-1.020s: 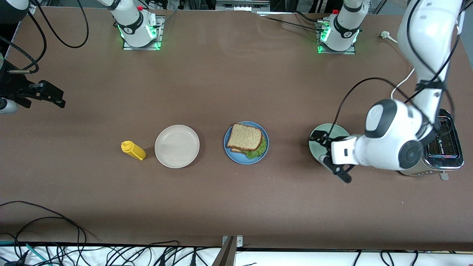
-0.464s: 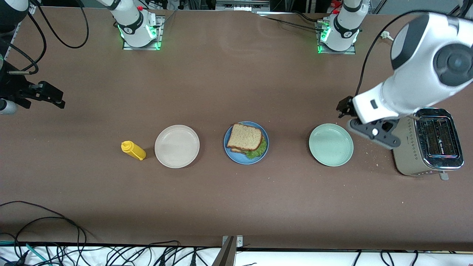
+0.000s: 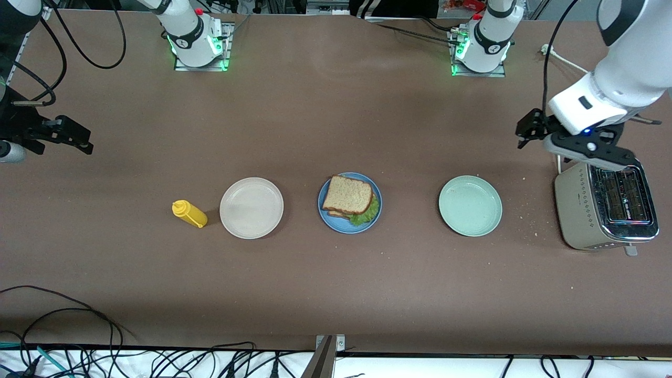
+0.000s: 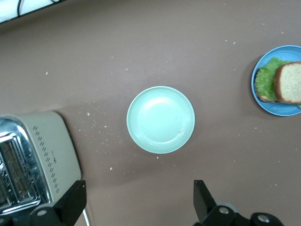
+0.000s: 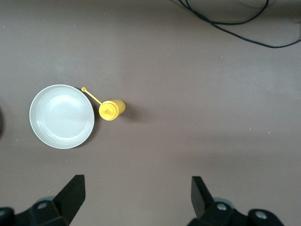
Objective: Make sandwich in blue plate with both arms
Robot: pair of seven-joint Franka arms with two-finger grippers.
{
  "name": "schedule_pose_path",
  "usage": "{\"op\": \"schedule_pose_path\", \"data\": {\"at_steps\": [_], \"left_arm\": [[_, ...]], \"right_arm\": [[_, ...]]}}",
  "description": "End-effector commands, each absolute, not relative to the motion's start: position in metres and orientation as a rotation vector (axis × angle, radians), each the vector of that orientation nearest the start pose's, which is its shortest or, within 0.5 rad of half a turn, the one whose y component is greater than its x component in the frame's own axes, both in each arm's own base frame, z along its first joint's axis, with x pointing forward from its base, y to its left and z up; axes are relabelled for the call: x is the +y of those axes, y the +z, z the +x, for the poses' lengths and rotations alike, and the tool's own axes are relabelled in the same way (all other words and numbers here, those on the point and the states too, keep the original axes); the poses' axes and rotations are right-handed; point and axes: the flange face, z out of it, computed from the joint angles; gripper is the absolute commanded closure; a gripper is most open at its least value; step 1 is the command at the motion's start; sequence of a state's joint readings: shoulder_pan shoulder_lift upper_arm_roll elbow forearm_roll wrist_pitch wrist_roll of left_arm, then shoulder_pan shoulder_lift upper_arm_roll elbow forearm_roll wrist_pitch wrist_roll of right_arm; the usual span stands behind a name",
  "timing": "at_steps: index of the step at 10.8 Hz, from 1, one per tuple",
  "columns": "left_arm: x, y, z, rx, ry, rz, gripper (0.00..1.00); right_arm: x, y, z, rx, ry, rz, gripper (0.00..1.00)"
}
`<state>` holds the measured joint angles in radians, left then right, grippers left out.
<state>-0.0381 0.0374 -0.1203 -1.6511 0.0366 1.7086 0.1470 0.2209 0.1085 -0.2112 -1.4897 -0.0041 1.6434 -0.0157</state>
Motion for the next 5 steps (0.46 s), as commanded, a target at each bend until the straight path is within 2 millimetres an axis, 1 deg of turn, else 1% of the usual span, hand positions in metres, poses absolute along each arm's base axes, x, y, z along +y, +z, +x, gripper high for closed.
{"op": "schedule_pose_path", "data": {"at_steps": [1,2,5], "left_arm": [[-0.0725,0.5770,0.5521,0.431,-0.050,-3.091,0.00],[-0.0766,0.5764,0.5524,0.443,-0.029,-3.091,0.00],[-0.0797,0.5753,0.5539,0.450,0.005,-3.090,0.00]], "right_arm": [[0.0139,0.6144,0.5941,-0.029,-0.086,-3.149,0.00],[0.0131,0.6144,0.5941,-0.026,-0.086,-3.149,0.00],[0.0149,0.6144,0.5941,-0.031,-0.086,-3.149,0.00]]}}
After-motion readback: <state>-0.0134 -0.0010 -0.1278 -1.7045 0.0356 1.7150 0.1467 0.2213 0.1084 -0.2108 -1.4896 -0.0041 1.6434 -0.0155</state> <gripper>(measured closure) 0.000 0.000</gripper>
